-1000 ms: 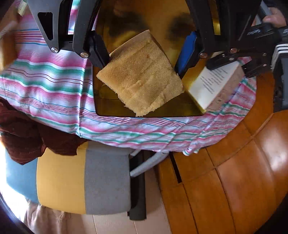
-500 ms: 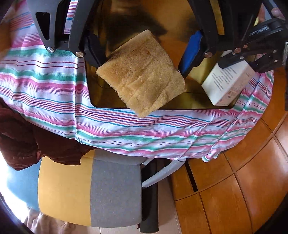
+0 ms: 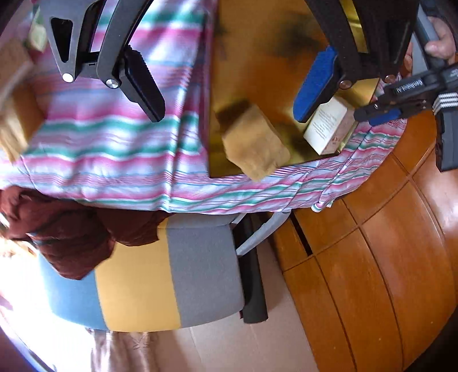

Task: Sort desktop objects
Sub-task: 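Move both open tools back to the pile of items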

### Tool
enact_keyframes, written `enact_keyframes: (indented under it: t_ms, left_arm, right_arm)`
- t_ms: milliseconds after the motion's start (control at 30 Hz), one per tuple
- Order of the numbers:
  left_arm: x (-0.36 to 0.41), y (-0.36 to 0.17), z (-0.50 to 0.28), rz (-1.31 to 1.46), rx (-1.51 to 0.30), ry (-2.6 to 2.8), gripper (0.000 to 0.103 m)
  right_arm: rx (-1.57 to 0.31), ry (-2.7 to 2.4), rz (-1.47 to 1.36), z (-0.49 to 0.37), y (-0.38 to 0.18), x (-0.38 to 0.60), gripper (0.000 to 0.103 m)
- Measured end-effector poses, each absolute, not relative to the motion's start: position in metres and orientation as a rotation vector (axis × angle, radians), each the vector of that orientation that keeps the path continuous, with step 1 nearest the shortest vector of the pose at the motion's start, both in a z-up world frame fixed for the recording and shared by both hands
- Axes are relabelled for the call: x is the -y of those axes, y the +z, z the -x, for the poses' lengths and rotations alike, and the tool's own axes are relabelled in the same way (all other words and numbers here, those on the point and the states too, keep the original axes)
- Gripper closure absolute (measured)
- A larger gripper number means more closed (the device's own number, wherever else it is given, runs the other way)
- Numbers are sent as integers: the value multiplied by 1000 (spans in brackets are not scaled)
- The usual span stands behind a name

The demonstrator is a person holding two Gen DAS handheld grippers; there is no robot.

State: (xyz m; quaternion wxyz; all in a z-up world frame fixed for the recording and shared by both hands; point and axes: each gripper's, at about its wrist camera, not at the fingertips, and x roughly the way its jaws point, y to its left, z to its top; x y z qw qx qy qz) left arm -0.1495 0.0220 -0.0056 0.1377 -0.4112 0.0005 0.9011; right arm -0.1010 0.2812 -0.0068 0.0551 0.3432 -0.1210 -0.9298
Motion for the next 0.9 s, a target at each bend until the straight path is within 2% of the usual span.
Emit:
enact_keyframes:
  t_ms: [533,900]
  left_arm:
    - [-236,-7,38,1039,-277,2118,39]
    - [-326,-47,24,1081,-405,2036,40]
  right_arm:
    - [474,-3226,-1112,-90,-47,-411,9]
    - [486,-3365,-1080,-119,-76,-452,8]
